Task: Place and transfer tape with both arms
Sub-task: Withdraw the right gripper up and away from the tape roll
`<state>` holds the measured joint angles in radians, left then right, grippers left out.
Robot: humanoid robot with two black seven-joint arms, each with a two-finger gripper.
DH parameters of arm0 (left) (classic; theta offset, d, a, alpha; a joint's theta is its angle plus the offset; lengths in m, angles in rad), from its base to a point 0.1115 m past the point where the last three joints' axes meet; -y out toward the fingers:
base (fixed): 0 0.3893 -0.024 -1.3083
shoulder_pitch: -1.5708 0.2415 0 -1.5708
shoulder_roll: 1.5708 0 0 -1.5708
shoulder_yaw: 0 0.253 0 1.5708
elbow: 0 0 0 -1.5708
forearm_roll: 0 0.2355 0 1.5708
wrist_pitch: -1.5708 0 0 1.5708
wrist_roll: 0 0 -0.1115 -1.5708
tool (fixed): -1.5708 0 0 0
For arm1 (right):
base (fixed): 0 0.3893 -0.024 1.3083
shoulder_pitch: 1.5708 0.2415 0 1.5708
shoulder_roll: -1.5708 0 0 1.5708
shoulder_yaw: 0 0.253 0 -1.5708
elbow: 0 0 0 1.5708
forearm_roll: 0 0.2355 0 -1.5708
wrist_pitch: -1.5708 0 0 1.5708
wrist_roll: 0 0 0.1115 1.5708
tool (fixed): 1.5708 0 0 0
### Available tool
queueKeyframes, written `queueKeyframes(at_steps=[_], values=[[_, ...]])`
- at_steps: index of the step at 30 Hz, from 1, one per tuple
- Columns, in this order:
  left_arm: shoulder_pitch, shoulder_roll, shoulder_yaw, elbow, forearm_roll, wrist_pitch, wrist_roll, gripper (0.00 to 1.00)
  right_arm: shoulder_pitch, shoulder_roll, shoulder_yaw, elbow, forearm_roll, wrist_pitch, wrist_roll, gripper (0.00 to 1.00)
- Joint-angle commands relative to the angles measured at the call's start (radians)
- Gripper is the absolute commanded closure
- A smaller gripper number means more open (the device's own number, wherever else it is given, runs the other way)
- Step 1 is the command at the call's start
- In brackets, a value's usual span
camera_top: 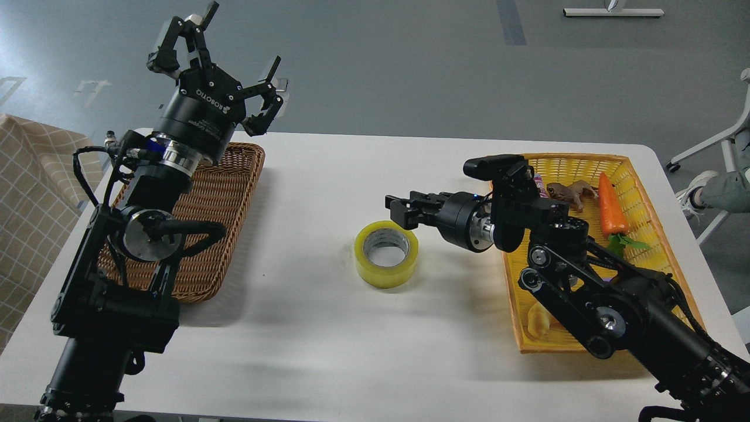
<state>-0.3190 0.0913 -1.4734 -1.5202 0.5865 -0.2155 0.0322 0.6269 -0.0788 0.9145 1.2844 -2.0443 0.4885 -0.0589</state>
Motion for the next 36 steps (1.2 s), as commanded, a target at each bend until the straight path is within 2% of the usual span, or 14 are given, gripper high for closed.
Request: queueKeyframes(at_steps=[1,10,13,14,16,17,21,27,29,32,36], values=[[0.0,0.019,-0.004,0.0,-0.001,-0.004,0.0,0.02,0.007,0.001,0.14,0.032,0.009,0.0,0.002,0.02],[-0.011,0.054,-0.005,0.005,-0.013,-0.004,0.008,0.02,-0.013,-0.006,0.375,0.11,0.042,-0.045,0.004,0.0],[-0.012,0.059,-0.005,0.009,-0.013,-0.002,0.002,0.02,-0.019,0.014,0.457,0.144,0.191,-0.045,0.004,0.0],[-0.015,0.059,-0.005,0.011,-0.013,-0.002,0.0,0.02,-0.021,0.025,0.492,0.15,0.32,-0.047,0.004,0.0],[-0.018,0.054,-0.01,0.011,-0.013,-0.002,-0.018,0.02,-0.036,0.028,0.526,0.159,0.528,-0.047,0.004,0.0],[-0.022,0.054,-0.018,0.012,-0.011,-0.002,-0.061,0.02,-0.048,0.027,0.537,0.176,0.656,-0.048,0.004,0.0],[-0.026,0.058,-0.005,0.009,-0.007,-0.004,-0.178,0.02,-0.068,0.031,0.573,0.223,0.925,-0.048,0.004,0.0],[-0.023,0.062,0.002,-0.001,-0.004,-0.012,-0.178,0.02,-0.085,0.071,0.65,0.223,1.144,-0.077,0.004,0.0],[-0.022,0.056,0.007,-0.001,-0.002,-0.059,-0.187,0.02,-0.087,0.079,0.662,0.223,1.188,-0.103,0.002,0.0],[-0.015,0.05,0.005,-0.026,-0.004,-0.1,-0.187,0.02,-0.092,0.079,0.661,0.225,1.198,-0.105,0.002,0.0],[-0.018,0.059,0.008,-0.028,0.003,-0.105,-0.19,0.02,-0.099,0.079,0.659,0.228,1.198,-0.103,0.002,0.0]])
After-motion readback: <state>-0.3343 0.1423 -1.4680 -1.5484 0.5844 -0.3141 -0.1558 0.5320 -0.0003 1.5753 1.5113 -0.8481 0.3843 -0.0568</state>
